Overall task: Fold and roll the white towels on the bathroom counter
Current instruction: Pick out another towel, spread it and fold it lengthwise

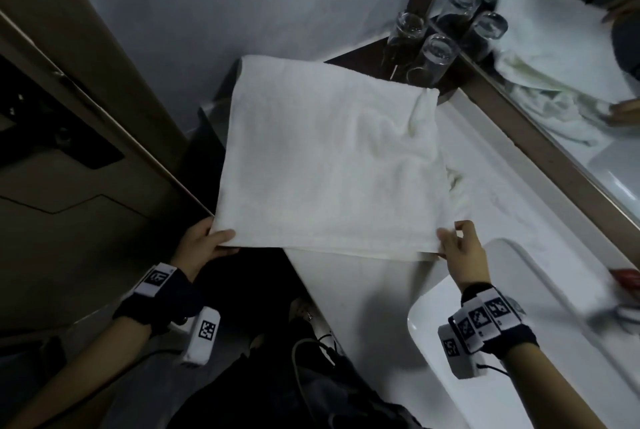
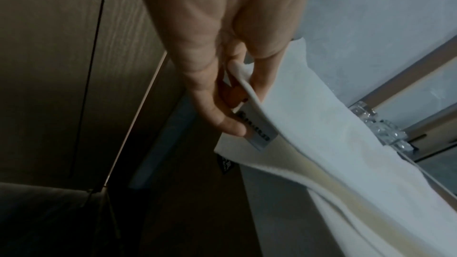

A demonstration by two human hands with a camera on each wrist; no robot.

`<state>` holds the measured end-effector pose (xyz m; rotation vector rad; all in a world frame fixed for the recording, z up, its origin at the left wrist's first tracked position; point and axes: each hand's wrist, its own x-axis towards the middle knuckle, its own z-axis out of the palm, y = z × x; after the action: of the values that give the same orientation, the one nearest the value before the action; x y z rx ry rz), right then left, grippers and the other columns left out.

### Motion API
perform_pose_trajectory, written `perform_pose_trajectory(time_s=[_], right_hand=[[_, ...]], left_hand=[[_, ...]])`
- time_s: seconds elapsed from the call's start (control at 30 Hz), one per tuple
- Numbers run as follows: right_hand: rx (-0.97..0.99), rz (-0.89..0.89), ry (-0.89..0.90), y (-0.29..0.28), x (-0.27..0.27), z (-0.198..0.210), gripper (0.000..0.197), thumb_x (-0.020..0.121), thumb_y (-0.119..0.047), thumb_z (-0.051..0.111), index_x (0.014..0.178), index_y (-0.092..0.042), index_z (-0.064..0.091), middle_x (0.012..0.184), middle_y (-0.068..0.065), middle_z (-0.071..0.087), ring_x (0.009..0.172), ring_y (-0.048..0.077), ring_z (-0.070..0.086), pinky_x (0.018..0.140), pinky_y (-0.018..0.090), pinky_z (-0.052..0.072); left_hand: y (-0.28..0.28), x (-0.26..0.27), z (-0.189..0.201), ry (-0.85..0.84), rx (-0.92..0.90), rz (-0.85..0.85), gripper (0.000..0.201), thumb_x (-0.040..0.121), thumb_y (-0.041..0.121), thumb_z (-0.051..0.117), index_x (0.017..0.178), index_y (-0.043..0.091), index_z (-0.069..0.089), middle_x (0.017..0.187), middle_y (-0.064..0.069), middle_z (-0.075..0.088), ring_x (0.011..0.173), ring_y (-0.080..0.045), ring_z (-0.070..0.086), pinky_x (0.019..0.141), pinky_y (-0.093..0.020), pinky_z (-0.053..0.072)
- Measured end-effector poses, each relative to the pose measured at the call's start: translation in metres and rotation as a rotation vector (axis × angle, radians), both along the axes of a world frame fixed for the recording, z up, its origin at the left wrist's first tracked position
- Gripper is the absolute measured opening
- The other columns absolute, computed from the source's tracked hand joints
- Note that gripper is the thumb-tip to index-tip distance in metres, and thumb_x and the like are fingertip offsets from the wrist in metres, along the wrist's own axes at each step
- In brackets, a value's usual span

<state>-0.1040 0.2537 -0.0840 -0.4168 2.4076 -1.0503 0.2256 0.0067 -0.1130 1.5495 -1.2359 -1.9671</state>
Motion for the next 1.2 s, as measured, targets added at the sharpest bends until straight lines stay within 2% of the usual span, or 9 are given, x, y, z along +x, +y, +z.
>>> perform_pose_trajectory(time_s=[0.13,0.27,0.43,0.57,0.7,0.83,0.97,1.03,1.2], right_hand=[[0.091,0.049,0.029,0.005,0.001,-0.005,0.015,0.094,-0.025,0.05,0.096,-0.011,0.046,0.085,0.013,0.064,0.08,0.028,0.056,0.066,0.031,0.036],[0.105,0.084,0.068,0.009,0.001,-0.004,0.016,0.092,-0.024,0.055,0.089,-0.01,0.047,0.074,0.003,0.058,0.069,0.02,0.052,0.054,0.022,0.034],[0.194,0.114,0.067,0.017,0.0,-0.008,0.016,0.08,-0.013,0.069,0.088,-0.005,0.058,0.089,0.011,0.06,0.084,0.029,0.054,0.075,0.033,0.041],[0.223,0.101,0.008,0.018,-0.005,-0.009,0.016,0.078,-0.014,0.071,0.085,-0.005,0.06,0.089,0.014,0.064,0.087,0.033,0.059,0.081,0.038,0.045],[0.273,0.099,-0.008,0.01,-0.011,-0.005,0.032,0.076,-0.012,0.074,0.103,-0.005,0.058,0.095,0.011,0.063,0.091,0.031,0.059,0.084,0.038,0.046],[0.303,0.154,0.129,-0.007,-0.009,0.004,0.049,0.072,-0.011,0.075,0.113,-0.002,0.049,0.11,0.017,0.05,0.095,0.033,0.054,0.092,0.045,0.043],[0.13,0.177,0.322,-0.038,-0.009,0.014,0.042,0.077,0.0,0.068,0.114,0.005,0.048,0.114,0.023,0.046,0.095,0.036,0.052,0.093,0.047,0.042],[0.073,0.202,0.355,-0.058,-0.016,0.019,0.039,0.08,0.0,0.065,0.114,0.007,0.048,0.116,0.026,0.044,0.096,0.036,0.051,0.092,0.041,0.043],[-0.044,0.159,0.369,-0.12,-0.046,0.029,0.035,0.089,-0.01,0.059,0.118,0.004,0.047,0.12,0.024,0.043,0.098,0.032,0.052,0.088,0.024,0.04]], left_hand=[[0.0,0.0,-0.012,-0.135,-0.08,-0.086,0.016,0.088,0.002,0.056,0.103,0.008,0.057,0.106,-0.014,0.062,0.086,-0.028,0.062,0.058,-0.02,0.057],[0.001,-0.002,-0.015,-0.271,-0.233,-0.14,0.014,0.089,0.007,0.058,0.103,0.007,0.058,0.101,-0.014,0.063,0.073,-0.021,0.06,0.064,-0.029,0.052],[0.0,-0.009,-0.01,-0.405,-0.385,-0.199,0.014,0.088,0.008,0.059,0.098,-0.002,0.06,0.096,-0.019,0.066,0.08,-0.028,0.059,0.074,-0.034,0.044],[-0.005,-0.024,-0.008,-0.527,-0.458,-0.303,0.018,0.087,0.007,0.059,0.099,-0.007,0.06,0.101,-0.024,0.065,0.094,-0.036,0.06,0.079,-0.032,0.041],[-0.009,-0.037,-0.011,-0.645,-0.365,-0.441,0.036,0.084,0.006,0.063,0.111,-0.011,0.047,0.111,-0.031,0.057,0.103,-0.042,0.056,0.083,-0.038,0.043],[-0.017,-0.045,-0.001,-0.661,-0.408,-0.365,0.06,0.081,0.006,0.065,0.133,-0.003,0.034,0.134,-0.031,0.035,0.118,-0.045,0.044,0.103,-0.046,0.037],[-0.035,-0.061,0.027,-0.665,-0.691,-0.28,0.05,0.08,-0.003,0.059,0.127,-0.002,0.041,0.133,-0.029,0.032,0.12,-0.044,0.037,0.106,-0.049,0.033],[-0.048,-0.073,0.042,-0.612,-0.799,-0.27,0.047,0.078,-0.006,0.058,0.123,-0.001,0.045,0.131,-0.028,0.034,0.118,-0.044,0.038,0.106,-0.05,0.033],[-0.072,-0.125,0.063,-0.412,-1.01,-0.393,0.048,0.074,-0.012,0.058,0.12,-0.004,0.047,0.129,-0.025,0.036,0.121,-0.036,0.04,0.105,-0.023,0.026]])
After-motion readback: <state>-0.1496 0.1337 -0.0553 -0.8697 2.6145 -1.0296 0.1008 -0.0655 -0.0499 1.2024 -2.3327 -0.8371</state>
